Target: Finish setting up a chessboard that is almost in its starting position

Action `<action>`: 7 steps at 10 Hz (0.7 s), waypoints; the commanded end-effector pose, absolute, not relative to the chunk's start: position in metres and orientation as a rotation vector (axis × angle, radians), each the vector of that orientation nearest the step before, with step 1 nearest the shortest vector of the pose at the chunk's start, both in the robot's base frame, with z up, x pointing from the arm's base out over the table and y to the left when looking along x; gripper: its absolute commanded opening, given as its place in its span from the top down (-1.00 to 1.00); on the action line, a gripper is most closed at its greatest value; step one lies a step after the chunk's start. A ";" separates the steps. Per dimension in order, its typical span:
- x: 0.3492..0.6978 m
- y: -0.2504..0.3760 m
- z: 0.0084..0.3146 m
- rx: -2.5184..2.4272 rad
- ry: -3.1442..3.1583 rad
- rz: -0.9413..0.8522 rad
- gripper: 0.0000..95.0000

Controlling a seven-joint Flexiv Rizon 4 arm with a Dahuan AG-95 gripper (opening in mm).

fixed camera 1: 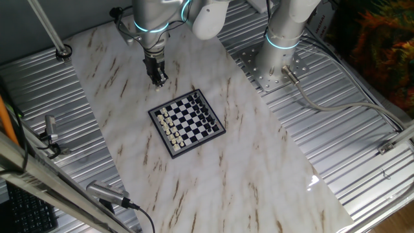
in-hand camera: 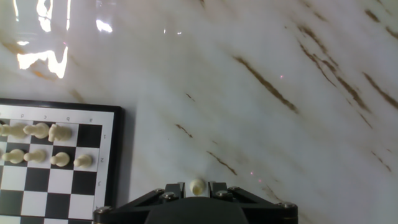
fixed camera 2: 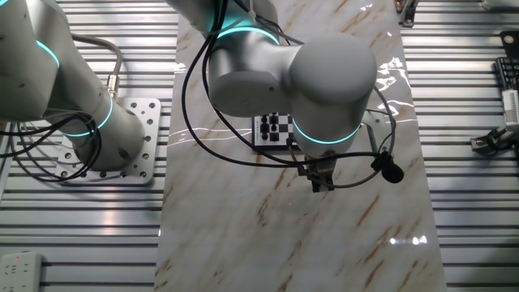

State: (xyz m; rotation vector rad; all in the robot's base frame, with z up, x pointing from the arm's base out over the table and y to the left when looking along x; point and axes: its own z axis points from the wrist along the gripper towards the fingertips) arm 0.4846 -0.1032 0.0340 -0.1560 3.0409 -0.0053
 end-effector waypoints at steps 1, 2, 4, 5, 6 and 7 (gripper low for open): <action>0.485 -0.103 0.034 -0.157 3.041 -0.003 0.60; 0.485 -0.103 0.034 -0.158 3.041 -0.003 0.60; 0.485 -0.103 0.033 -0.157 3.041 -0.003 0.60; 0.485 -0.103 0.033 -0.156 3.040 -0.002 0.60; 0.485 -0.103 0.032 -0.155 3.040 -0.003 0.60; 0.485 -0.103 0.032 -0.155 3.039 -0.003 0.60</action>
